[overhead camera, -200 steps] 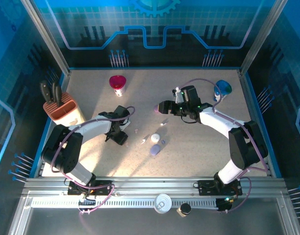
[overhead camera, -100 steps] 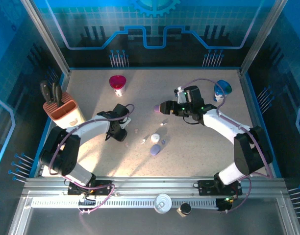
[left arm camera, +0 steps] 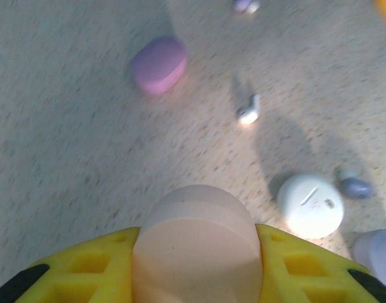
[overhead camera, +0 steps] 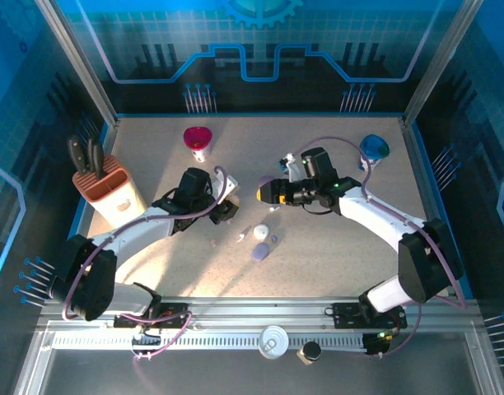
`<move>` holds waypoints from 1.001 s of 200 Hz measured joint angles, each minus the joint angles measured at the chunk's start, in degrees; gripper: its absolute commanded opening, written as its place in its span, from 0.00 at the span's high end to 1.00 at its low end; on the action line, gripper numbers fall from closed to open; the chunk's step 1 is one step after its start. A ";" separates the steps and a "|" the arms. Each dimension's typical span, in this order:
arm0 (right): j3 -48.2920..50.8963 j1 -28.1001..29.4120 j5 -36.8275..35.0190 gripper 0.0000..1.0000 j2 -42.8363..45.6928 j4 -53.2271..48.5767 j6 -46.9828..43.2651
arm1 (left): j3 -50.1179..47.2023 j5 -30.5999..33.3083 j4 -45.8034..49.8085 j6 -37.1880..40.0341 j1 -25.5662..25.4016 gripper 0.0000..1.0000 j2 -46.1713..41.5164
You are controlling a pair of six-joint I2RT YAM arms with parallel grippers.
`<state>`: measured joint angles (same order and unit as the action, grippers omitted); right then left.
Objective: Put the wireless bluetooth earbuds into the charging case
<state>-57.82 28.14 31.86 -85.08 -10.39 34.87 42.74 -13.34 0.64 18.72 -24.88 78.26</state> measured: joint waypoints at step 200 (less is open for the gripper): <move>-3.91 4.20 2.34 0.78 -6.23 -0.11 1.73 | -4.92 -8.92 -16.96 5.84 -3.80 0.54 -0.44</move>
<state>-61.73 32.34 34.20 -91.31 -10.50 36.60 37.82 -22.26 -16.32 24.56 -28.69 77.82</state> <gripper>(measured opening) 0.245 0.417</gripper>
